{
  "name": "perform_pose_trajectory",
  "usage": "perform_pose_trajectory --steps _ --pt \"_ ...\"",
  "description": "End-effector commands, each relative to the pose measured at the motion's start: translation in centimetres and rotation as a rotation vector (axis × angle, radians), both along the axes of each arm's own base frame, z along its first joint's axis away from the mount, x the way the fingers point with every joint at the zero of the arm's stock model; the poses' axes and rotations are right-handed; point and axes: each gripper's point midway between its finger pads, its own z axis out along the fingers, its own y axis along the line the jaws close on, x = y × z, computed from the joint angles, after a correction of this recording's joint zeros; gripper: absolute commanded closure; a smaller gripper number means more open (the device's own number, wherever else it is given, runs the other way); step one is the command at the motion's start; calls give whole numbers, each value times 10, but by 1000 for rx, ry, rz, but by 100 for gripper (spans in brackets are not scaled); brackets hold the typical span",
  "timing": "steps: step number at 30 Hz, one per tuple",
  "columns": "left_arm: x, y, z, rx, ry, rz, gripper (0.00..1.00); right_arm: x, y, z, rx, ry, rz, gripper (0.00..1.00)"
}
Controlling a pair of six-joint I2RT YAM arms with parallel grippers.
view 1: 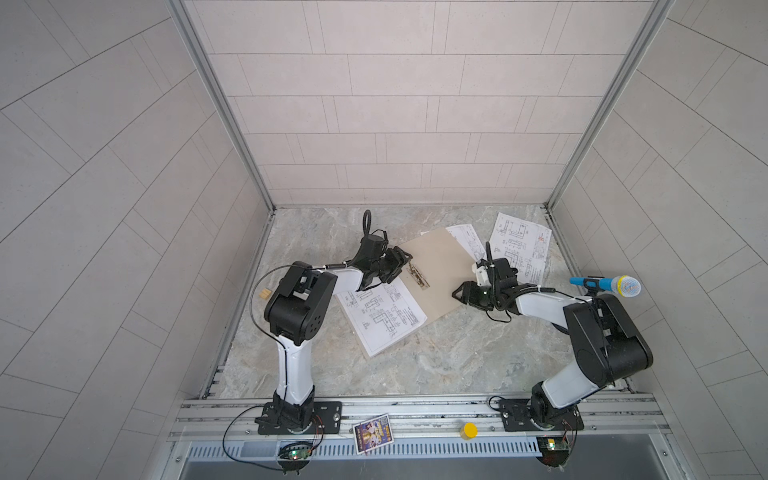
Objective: Put the files into the folder
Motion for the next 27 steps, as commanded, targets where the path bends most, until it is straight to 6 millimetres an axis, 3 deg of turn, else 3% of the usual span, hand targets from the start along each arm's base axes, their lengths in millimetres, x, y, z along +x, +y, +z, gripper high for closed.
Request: perform_pose_trajectory --steps 1,8,14,21,27 --pt "-2 7 19 47 -53 -17 26 -6 -3 3 -7 23 -2 44" --pt "-14 10 30 86 -104 -77 26 13 -11 39 -5 -73 -4 44" --pt "-24 0 33 71 -111 -145 26 42 -50 61 -85 -160 -71 38" --pt "-40 4 28 139 -111 -181 26 60 -86 46 -204 -100 -88 27" --pt "-45 3 29 144 -121 -205 25 66 -85 25 -201 -55 -52 26"
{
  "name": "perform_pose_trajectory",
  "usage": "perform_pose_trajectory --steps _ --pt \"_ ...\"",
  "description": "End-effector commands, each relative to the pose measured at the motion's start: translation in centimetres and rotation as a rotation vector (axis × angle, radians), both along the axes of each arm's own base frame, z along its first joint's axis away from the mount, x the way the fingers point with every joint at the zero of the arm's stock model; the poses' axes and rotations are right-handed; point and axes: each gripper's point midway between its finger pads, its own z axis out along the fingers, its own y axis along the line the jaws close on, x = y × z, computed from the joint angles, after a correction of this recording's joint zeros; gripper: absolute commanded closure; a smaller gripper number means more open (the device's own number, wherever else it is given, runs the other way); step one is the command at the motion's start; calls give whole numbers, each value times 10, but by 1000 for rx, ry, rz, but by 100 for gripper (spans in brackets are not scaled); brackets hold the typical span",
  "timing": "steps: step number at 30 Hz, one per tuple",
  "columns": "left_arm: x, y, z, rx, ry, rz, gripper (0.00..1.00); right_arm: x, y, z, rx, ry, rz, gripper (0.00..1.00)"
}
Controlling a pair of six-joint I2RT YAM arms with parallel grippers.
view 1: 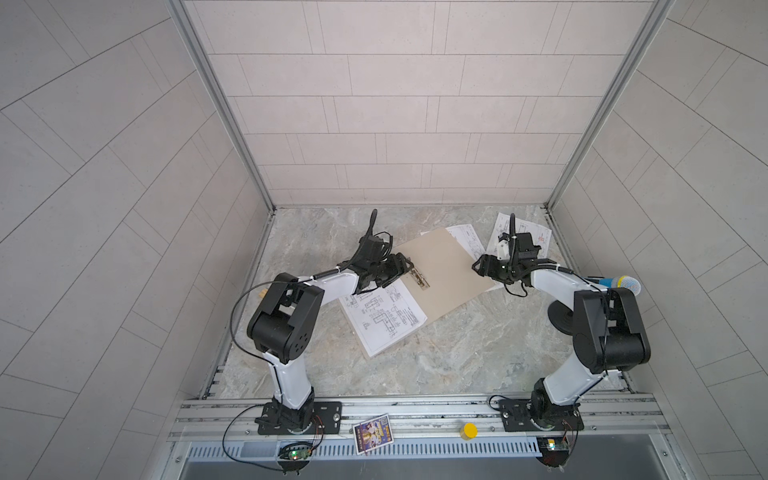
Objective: Put the files into the folder
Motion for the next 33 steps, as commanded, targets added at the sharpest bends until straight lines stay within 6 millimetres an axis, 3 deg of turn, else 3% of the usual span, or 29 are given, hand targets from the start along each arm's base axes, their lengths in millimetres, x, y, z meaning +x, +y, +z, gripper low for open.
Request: perform_pose_trajectory --steps 1,9,19,25,33 --pt "-7 -1 6 14 -24 -31 25 -5 -1 -15 -32 52 35 26" --pt "-13 0 6 6 -31 -48 25 -2 -5 -33 -56 99 50 25" --pt "-17 -2 5 -11 -30 -63 25 9 -12 -19 -113 47 64 22" --pt "-22 -3 3 -18 -23 -77 25 13 -22 -32 -153 102 73 21" --pt "-22 -4 5 -38 -24 -75 25 7 -11 -46 -92 158 114 20"
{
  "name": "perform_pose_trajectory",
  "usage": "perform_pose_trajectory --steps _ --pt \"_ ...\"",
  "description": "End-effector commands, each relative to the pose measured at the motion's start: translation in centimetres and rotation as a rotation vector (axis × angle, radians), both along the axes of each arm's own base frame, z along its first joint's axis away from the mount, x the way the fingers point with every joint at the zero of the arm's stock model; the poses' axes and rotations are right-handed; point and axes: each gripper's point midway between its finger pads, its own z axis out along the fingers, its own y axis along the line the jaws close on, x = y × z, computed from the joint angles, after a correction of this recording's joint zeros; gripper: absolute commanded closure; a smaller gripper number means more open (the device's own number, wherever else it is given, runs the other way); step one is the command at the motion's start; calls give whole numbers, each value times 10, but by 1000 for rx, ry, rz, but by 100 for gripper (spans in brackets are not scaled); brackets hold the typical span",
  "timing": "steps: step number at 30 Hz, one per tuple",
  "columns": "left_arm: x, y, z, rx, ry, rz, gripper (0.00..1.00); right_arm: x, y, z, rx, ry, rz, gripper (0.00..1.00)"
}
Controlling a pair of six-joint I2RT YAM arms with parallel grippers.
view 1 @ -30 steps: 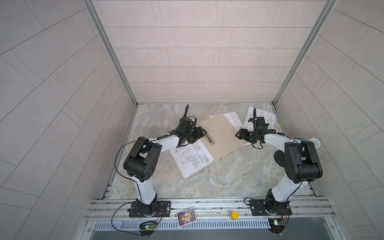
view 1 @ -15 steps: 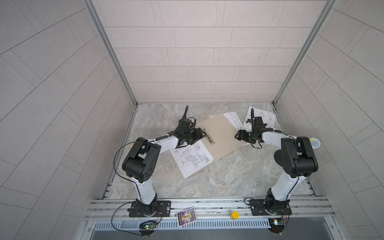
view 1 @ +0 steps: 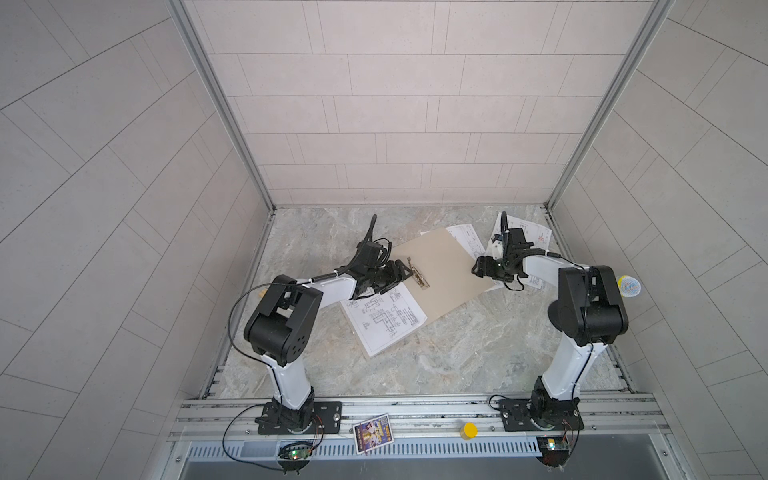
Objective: Put the files into the folder
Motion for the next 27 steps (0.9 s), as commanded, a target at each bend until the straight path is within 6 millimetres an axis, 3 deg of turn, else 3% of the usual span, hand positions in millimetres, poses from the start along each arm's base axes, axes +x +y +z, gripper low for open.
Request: perform_pose_trajectory --steps 1,14,27 --pt "0 -4 16 -29 -46 -14 25 -12 4 -12 21 64 31 20" --pt "3 -6 16 -55 -39 -14 25 -38 38 2 245 55 54 27" --pt "4 12 17 -66 -43 16 25 -78 68 11 389 58 44 31"
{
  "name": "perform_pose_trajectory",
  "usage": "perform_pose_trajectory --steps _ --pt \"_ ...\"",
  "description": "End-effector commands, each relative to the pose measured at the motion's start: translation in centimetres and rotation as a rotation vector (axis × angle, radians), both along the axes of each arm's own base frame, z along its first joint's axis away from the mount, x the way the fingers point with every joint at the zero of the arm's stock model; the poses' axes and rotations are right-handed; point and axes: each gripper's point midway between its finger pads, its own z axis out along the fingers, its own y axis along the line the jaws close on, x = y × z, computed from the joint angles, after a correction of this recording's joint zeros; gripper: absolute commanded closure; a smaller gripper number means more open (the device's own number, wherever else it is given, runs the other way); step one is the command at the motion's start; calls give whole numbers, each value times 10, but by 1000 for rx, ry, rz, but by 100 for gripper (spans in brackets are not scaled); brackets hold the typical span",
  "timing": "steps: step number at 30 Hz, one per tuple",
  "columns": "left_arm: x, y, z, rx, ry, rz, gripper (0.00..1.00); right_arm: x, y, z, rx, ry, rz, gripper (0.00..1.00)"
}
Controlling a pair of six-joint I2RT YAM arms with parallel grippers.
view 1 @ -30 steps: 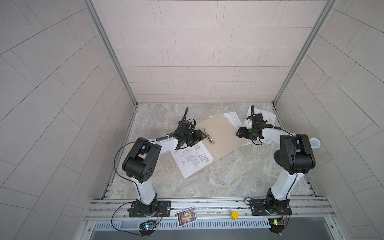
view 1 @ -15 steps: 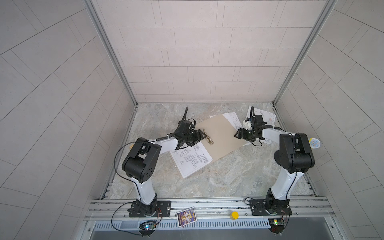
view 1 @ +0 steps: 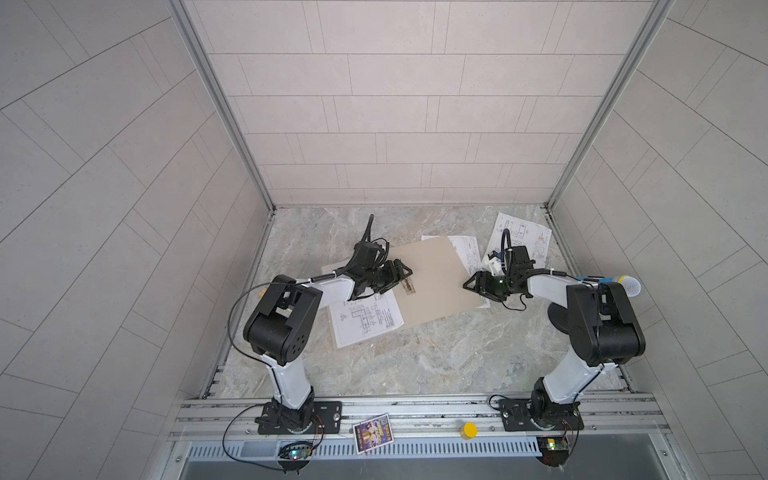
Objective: Put the files into the folder
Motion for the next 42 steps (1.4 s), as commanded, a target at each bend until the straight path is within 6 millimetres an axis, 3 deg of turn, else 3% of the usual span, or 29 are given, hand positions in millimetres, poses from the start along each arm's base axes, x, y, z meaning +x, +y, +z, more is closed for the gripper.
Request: perform_pose_trajectory --steps 1,8,12,20,23,29,34,38,42 --pt "1 6 18 -26 -44 9 25 -9 14 11 55 -11 0 31" --pt "-8 11 26 13 -65 -13 24 -20 37 30 99 -45 10 32" --pt "-15 19 34 41 -86 -4 24 -29 55 32 111 -35 49 32" --pt "-27 24 41 64 -84 -9 24 -40 63 32 115 -16 80 32" --pt "-34 16 44 58 -86 -29 24 -46 47 25 18 5 66 31" --pt "-43 -21 51 40 -104 -107 24 -31 -9 29 -183 -42 -63 24" --pt "-31 -44 39 61 -90 -127 24 -18 -44 26 -275 -60 -126 21" --pt "-13 -50 23 111 -74 -112 24 -11 -56 14 -281 -39 -134 20" --pt "3 -53 1 163 -62 -99 24 4 -49 8 -213 -67 -129 20"
